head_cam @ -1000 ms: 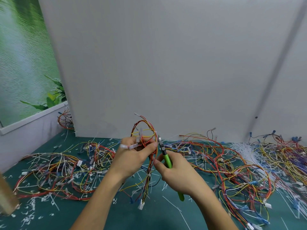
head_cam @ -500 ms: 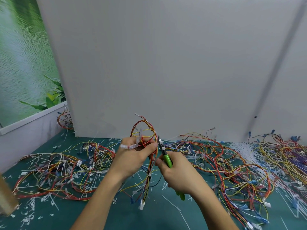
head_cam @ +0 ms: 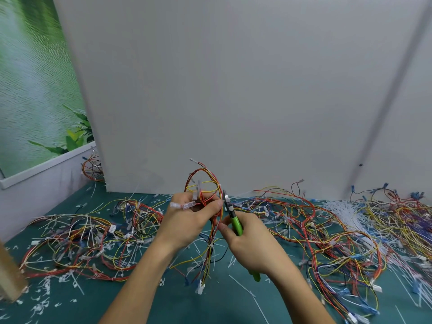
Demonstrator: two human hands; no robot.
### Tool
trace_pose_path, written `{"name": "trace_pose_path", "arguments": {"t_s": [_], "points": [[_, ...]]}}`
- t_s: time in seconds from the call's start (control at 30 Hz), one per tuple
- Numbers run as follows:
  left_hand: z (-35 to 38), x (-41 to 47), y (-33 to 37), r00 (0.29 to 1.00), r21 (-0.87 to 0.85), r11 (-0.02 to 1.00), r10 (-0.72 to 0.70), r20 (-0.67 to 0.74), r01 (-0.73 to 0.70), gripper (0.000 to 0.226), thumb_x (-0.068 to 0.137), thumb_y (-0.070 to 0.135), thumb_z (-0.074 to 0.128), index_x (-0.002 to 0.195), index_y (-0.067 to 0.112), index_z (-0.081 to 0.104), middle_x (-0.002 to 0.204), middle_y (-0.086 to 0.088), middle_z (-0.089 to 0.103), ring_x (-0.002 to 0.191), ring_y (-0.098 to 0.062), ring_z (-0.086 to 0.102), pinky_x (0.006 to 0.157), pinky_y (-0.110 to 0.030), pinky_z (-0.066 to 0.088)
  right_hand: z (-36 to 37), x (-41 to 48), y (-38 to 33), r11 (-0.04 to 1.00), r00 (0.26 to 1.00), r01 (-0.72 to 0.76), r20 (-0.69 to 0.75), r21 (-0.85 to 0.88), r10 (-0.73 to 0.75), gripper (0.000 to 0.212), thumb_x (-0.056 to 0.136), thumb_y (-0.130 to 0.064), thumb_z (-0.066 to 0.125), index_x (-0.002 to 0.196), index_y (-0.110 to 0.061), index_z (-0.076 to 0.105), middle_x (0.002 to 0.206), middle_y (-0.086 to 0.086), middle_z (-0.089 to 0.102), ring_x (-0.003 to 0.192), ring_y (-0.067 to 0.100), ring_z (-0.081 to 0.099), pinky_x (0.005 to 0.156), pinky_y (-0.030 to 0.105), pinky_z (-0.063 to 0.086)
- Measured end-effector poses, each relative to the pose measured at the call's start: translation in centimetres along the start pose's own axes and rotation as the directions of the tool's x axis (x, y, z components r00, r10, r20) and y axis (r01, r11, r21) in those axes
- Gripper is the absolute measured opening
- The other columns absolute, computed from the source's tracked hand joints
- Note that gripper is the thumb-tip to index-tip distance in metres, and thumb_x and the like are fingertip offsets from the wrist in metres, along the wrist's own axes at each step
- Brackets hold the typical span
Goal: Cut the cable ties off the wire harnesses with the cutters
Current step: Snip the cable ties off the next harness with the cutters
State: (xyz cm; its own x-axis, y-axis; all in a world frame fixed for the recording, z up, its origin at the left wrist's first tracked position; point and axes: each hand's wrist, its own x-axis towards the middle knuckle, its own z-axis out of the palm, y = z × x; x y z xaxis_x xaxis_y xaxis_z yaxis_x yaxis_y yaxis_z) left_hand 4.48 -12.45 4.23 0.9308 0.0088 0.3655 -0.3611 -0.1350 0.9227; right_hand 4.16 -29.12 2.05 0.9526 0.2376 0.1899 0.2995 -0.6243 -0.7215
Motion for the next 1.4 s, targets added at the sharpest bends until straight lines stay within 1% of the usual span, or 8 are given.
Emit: {"name": "trace_pose_path", "arguments": {"t_s": [0.27, 0.4, 0.57, 0.83, 0.97, 1.07, 1.2, 1.4], "points": [[0.0, 0.1, -0.1, 1.000, 0.019, 1.000, 0.008, 0.013, -0.008, 0.010, 0.089, 0.016, 0.075, 0.081, 0.018, 0.079, 0.073, 0.000, 0.075, 0.060, -0.004, 0.066, 0.057, -0.011, 0.048, -0.3, 0.0, -0.3, 0.998, 0.998, -0.047, 0.041, 0.050, 0.045, 0.019, 0.103, -0.032, 0.057, 0.088, -0.023, 0.062, 0.064, -0.005, 0.057, 0.057, 0.013, 0.053, 0.067, 0.043, 0.059], [0.0, 0.2, -0.3, 1.000, 0.049, 0.998, 0.024, 0.014, -0.025, 0.013, 0.090, 0.018, 0.075, 0.079, 0.024, 0.079, 0.074, -0.001, 0.076, 0.067, -0.013, 0.072, 0.064, -0.015, 0.053, -0.5, -0.2, -0.7, 0.995, 0.996, -0.083, 0.050, 0.063, 0.080, 0.019, 0.104, -0.030, 0.055, 0.089, -0.022, 0.064, 0.064, -0.004, 0.056, 0.059, 0.016, 0.053, 0.069, 0.049, 0.060], [0.2, 0.1, -0.6, 0.999, 0.048, 0.998, 0.044, 0.006, -0.044, 0.014, 0.091, 0.016, 0.073, 0.079, 0.021, 0.079, 0.074, -0.003, 0.076, 0.066, -0.017, 0.072, 0.063, -0.019, 0.055, -0.7, -0.4, -1.0, 0.977, 0.987, -0.134, 0.108, 0.163, 0.118, 0.023, 0.106, -0.026, 0.051, 0.095, -0.010, 0.062, 0.068, 0.007, 0.050, 0.053, 0.020, 0.051, 0.048, 0.035, 0.054], [0.4, 0.1, -0.7, 0.998, -0.022, 0.999, 0.025, -0.054, -0.027, 0.011, 0.087, 0.011, 0.077, 0.080, 0.018, 0.079, 0.075, -0.004, 0.076, 0.067, -0.018, 0.073, 0.067, -0.023, 0.058, -1.2, -0.9, -1.8, 0.945, 0.981, -0.143, 0.170, 0.294, 0.095, 0.031, 0.106, -0.028, 0.051, 0.096, 0.001, 0.054, 0.069, 0.006, 0.053, 0.052, 0.022, 0.061, 0.058, 0.043, 0.061], [0.5, 0.1, -0.8, 0.998, 0.002, 0.999, 0.036, -0.047, -0.036, 0.010, 0.087, 0.014, 0.077, 0.081, 0.022, 0.079, 0.075, -0.002, 0.076, 0.068, -0.019, 0.073, 0.070, -0.028, 0.059, -1.6, -0.9, -1.9, 0.958, 0.975, -0.142, 0.201, 0.249, 0.092, 0.030, 0.105, -0.027, 0.052, 0.098, 0.002, 0.053, 0.074, 0.008, 0.060, 0.060, 0.022, 0.072, 0.076, 0.052, 0.061], [0.5, 0.1, -0.7, 0.997, 0.015, 0.999, 0.052, -0.052, -0.051, 0.011, 0.087, 0.015, 0.077, 0.083, 0.025, 0.078, 0.076, 0.000, 0.076, 0.070, -0.016, 0.073, 0.069, -0.023, 0.058, -1.7, -0.9, -1.9, 0.968, 0.975, -0.134, 0.203, 0.215, 0.090, 0.029, 0.104, -0.028, 0.052, 0.095, -0.001, 0.055, 0.075, 0.007, 0.062, 0.061, 0.019, 0.073, 0.077, 0.049, 0.062], [0.6, 0.0, -0.7, 0.997, 0.015, 0.998, 0.055, -0.047, -0.054, 0.013, 0.088, 0.014, 0.076, 0.084, 0.027, 0.078, 0.075, -0.001, 0.076, 0.069, -0.017, 0.073, 0.068, -0.023, 0.059, -1.9, -0.9, -1.7, 0.976, 0.975, -0.124, 0.205, 0.181, 0.086, 0.027, 0.104, -0.028, 0.053, 0.095, -0.004, 0.056, 0.073, 0.008, 0.062, 0.058, 0.017, 0.071, 0.072, 0.046, 0.062], [0.5, 0.1, -0.9, 0.998, -0.034, 0.999, 0.038, -0.048, -0.039, 0.007, 0.089, 0.013, 0.075, 0.084, 0.019, 0.078, 0.074, -0.006, 0.075, 0.065, -0.020, 0.072, 0.065, -0.022, 0.057, -1.8, -0.8, -1.5, 0.981, 0.988, -0.094, 0.138, 0.171, 0.071, 0.022, 0.104, -0.029, 0.054, 0.094, -0.011, 0.062, 0.069, 0.007, 0.052, 0.051, 0.018, 0.054, 0.050, 0.031, 0.055]]}}
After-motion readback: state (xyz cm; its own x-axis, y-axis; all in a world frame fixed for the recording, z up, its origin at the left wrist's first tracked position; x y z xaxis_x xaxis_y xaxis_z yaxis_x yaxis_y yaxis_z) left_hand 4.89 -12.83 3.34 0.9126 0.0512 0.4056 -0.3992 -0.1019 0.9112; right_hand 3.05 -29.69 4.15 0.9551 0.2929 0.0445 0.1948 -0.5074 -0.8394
